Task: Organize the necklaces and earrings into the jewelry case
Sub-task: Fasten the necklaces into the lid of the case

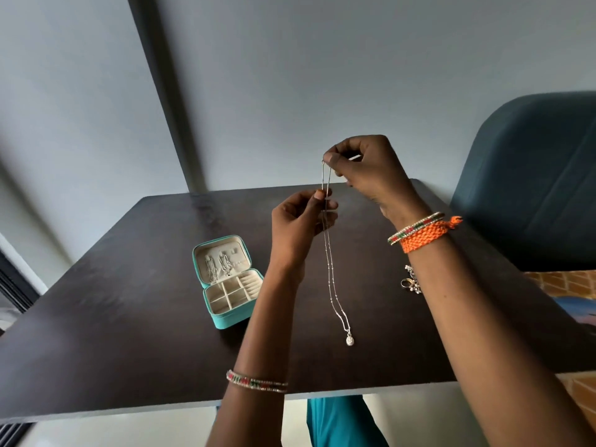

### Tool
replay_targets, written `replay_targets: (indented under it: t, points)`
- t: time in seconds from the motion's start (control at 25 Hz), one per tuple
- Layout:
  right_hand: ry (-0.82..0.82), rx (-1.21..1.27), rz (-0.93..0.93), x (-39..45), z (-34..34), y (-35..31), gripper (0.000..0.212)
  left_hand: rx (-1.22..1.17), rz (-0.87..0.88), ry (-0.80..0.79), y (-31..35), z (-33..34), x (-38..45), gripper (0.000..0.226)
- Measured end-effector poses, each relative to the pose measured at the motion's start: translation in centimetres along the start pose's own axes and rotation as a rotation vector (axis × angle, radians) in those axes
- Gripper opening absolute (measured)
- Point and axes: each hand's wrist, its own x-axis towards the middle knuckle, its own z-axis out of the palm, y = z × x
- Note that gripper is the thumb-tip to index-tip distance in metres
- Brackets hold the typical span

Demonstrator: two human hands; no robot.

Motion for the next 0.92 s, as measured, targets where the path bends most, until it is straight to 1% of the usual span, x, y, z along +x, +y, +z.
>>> replay_targets:
  t: [0.12,0.2,0.28,0.4,0.44,0.52,0.6,0.64,0.72,0.76,0.8,0.84,0.92]
  points:
    - [0.094,0.043,-0.009,0.2,-0.5,-1.0,0.009,0.009,-0.033,-0.003,1.4,-0.7,-2.0,0.014]
    - [0.157,0.089,0.036,0.2,-0.7,-0.8,0.012,0.03,-0.063,0.006,1.8,-1.5,-3.1,0.012]
    - [0.182,0.207,0.135,0.1,-0.7,0.0,0.015,0.061,-0.108,0.008,1.8,-2.1,-4.0,0.01]
    - [0.227,0.449,0.331,0.0,-0.5,1.8,0.011,0.12,-0.153,-0.003,1.7,-3.4,-4.6,0.014]
    - [0.27,0.463,0.374,-0.1,-0.4,2.6,0.011,0.147,-0.173,-0.015,1.6,-3.9,-4.7,0.016]
    - [0.373,0.409,0.415,-0.1,-0.3,4.0,0.011,0.199,-0.226,-0.009,1.4,-4.7,-4.8,0.018]
    - [0.431,0.323,0.428,-0.2,-0.4,5.1,0.009,0.201,-0.247,0.064,1.1,-5.3,-4.5,0.018]
    - [0.425,0.269,0.42,-0.3,-0.4,5.5,0.009,0.152,-0.252,0.108,1.2,-5.5,-4.3,0.02]
    - [0.33,0.142,0.38,-0.6,-0.7,5.6,0.015,-0.052,-0.255,0.16,1.8,-5.6,-3.2,0.024]
    - [0.231,0.087,0.366,-0.9,-0.8,5.4,0.018,-0.138,-0.246,0.168,2.2,-5.5,-2.6,0.023]
    - [0.095,0.046,0.369,-1.2,-1.0,4.8,0.017,-0.168,-0.224,0.171,2.7,-5.4,-2.1,0.021]
    - [-0.07,0.006,0.386,-1.6,-1.3,4.1,0.013,-0.145,-0.197,0.165,3.0,-5.2,-1.7,0.019]
    - [-0.425,-0.094,0.396,-2.4,-1.8,2.0,0.008,-0.041,-0.158,0.109,3.4,-4.5,-1.2,0.02]
